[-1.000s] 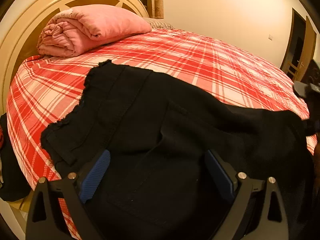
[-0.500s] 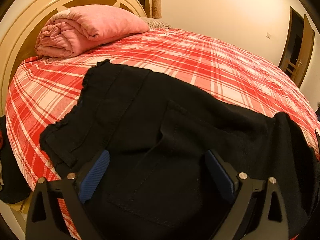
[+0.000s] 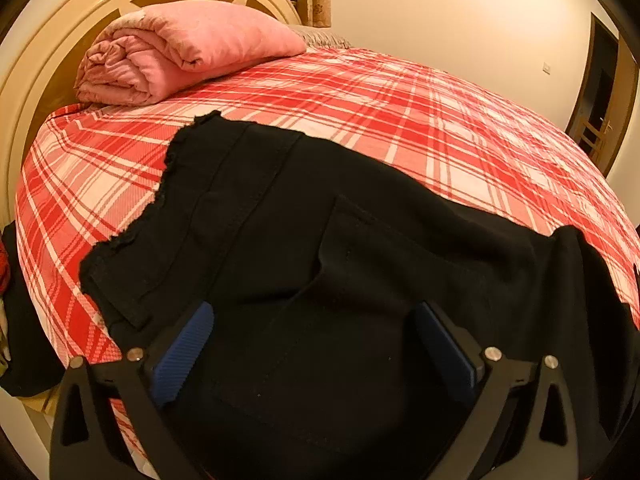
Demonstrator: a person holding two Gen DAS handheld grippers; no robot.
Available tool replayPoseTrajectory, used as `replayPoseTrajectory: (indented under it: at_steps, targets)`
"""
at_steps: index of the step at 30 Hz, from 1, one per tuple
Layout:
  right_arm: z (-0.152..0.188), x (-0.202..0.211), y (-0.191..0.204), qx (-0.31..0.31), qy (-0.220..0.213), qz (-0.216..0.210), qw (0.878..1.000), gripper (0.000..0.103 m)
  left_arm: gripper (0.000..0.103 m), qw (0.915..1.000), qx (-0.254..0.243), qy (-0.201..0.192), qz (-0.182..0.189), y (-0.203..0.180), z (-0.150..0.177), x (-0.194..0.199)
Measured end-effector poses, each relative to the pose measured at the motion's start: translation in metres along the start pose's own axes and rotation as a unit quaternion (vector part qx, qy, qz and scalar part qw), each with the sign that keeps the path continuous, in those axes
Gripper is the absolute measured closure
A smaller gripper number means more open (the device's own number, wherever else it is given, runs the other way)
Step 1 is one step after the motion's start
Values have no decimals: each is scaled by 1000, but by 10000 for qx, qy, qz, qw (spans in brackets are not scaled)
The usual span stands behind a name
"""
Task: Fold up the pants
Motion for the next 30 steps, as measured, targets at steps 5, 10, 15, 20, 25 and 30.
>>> replayPoseTrajectory:
  at_steps: [5,10,15,20,25,30]
  targets:
    - [-8,-59,-5,185,437,741,9961,45,0,10000,56,-7,-61,0,0,-1]
    - [-7,-60,-5,463,565,1309,9887,83,0,10000,35,18,-41,0,0,0]
    - [-23,-18,-27,-211,223,601,9977,96,0,10000,32,15,-46,0,0,0]
    - [-45,78,-6,-533,-1045,-304,9926,96,0,10000,43,49,-46,0,-1,-1]
    - [6,150,-11,-953,-1837,-415,9775,96,0,10000,48,54,-54,-1,0,0]
    - [74,152,-51,-1417,-1772,-187,9737,96,0,9999,35,84,-44,-2,-1,0]
Point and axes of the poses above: each gripper's, at about its wrist camera, not at the fingertips, and x roughly against the way its jaws point, y to its left, z to its underside, the point moved 9 cm from there along -x, roughly the way its jaws point, and after that the axes turned 15 degrees about -z, right-handed, at the moved point
